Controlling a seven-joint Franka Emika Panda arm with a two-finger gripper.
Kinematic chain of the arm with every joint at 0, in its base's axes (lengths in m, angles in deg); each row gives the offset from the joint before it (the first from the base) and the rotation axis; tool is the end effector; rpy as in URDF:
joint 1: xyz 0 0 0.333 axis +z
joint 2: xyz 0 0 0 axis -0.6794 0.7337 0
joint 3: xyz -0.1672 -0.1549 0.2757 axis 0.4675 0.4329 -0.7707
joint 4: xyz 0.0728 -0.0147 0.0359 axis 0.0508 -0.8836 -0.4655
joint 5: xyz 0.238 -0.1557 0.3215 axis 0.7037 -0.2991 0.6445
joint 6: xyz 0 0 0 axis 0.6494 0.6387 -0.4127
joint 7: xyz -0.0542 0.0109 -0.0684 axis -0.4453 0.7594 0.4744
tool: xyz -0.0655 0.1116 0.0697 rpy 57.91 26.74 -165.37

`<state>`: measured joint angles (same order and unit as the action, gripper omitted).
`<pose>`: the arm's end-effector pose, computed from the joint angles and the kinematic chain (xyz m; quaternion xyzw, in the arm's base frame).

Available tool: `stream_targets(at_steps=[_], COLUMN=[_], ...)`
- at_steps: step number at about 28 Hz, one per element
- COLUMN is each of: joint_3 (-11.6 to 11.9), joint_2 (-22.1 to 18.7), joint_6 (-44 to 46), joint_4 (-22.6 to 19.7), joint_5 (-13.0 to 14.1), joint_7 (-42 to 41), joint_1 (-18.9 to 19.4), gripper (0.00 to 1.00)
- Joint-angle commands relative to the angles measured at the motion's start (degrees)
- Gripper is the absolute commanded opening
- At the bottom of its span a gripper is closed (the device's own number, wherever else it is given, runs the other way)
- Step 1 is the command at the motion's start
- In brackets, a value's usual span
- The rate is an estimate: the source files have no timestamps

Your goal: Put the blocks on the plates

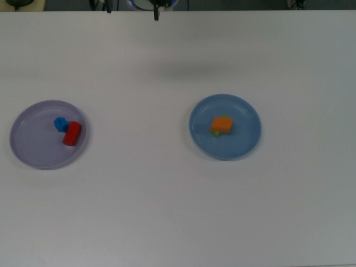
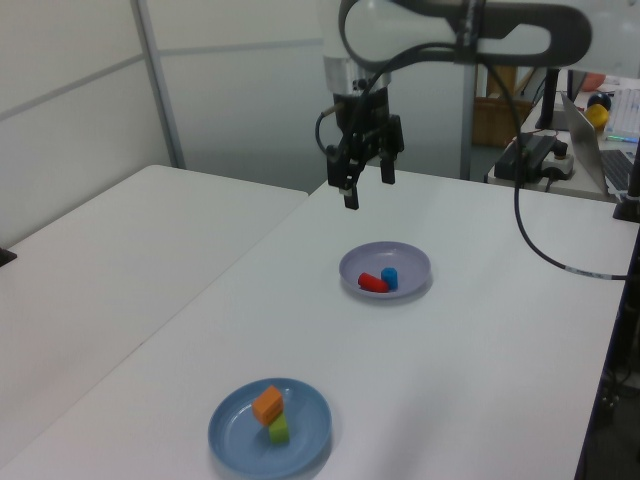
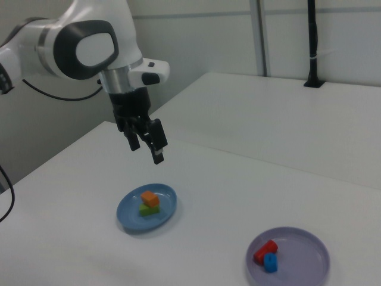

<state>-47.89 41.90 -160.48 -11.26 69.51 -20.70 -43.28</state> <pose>0.5941 0.0029 0.6464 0.9959 -0.0887 -0.0189 0.0072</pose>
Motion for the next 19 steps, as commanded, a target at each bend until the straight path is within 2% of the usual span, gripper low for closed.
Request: stream_targets(at_steps=[1,19], joint_3=[-0.01,0.17], joint_2=[-1.35,-1.00], joint_6=[0.47,-3.13], joint_4=[-1.55,-1.99], joint_5=[0.93,0.75], joint_7=[0.39,-1.11], joint_1=[0.30,0.21], gripper=[1.00,1.00])
